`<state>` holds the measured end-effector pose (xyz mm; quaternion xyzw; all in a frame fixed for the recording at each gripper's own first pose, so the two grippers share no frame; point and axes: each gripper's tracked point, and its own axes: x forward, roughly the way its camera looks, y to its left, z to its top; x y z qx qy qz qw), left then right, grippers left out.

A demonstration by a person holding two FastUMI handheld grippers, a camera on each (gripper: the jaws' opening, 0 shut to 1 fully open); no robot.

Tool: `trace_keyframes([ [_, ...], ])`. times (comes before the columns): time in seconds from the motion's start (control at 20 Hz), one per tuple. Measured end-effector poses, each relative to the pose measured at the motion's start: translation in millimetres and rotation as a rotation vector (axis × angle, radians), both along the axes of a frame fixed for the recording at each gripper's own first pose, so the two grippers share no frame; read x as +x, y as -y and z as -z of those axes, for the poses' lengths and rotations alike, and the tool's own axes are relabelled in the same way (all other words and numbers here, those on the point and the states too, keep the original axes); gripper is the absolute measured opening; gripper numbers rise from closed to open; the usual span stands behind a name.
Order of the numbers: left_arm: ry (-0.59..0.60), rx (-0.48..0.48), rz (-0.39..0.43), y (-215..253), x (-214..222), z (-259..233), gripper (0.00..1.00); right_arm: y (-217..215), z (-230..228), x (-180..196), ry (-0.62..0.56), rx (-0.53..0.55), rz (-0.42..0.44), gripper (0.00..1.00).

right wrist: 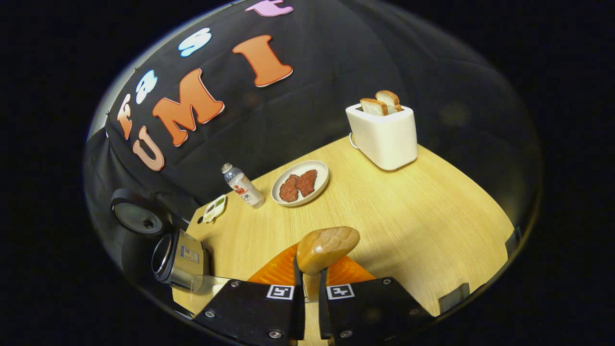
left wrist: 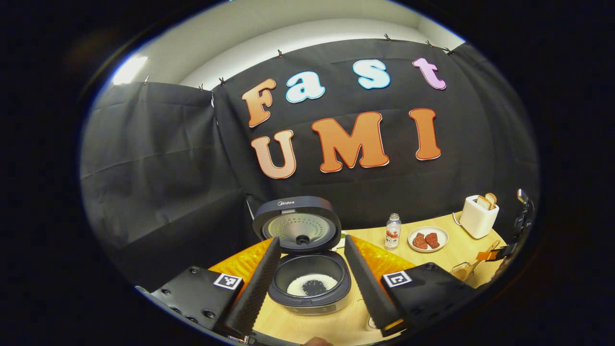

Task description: Close the left gripper, press the button to open the rice cooker; take a wooden spoon from the chopstick holder with the right hand, scoop a spoonful of rice and pour it into the rice cooker, then put the wooden spoon back into the chopstick holder.

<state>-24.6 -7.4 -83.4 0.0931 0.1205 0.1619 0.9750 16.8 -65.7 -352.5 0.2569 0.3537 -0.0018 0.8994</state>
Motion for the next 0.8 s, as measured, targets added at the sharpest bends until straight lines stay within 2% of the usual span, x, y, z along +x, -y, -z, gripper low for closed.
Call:
trace_keyframes([
  [0.05, 0.003, 0.002, 0.003, -6, 2, 2, 0.89, 1, -12, 1, 0.021, -0.013, 0.007, 0.11],
  [0.1, 0.002, -0.004, 0.013, -11, 5, 5, 1.0, 2, -25, 1, 0.042, -0.027, 0.014, 0.11],
  [0.25, 0.006, -0.033, 0.035, -30, 13, 12, 1.0, -9, -66, 3, 0.107, -0.032, 0.024, 0.11],
  [0.4, 0.011, -0.051, 0.031, -52, 19, 21, 1.0, -38, -93, -2, 0.147, -0.003, -0.001, 0.11],
  [0.55, -0.003, -0.06, 0.04, -67, 22, 32, 1.0, -79, -106, -11, 0.157, 0.024, -0.07, 0.11],
  [0.65, -0.008, -0.057, 0.053, -74, 25, 36, 1.0, -110, -104, -20, 0.153, 0.022, -0.147, 0.11],
  [0.8, -0.009, -0.058, 0.074, -80, 27, 38, 0.99, -131, -89, -34, 0.132, -0.067, -0.222, 0.11],
])
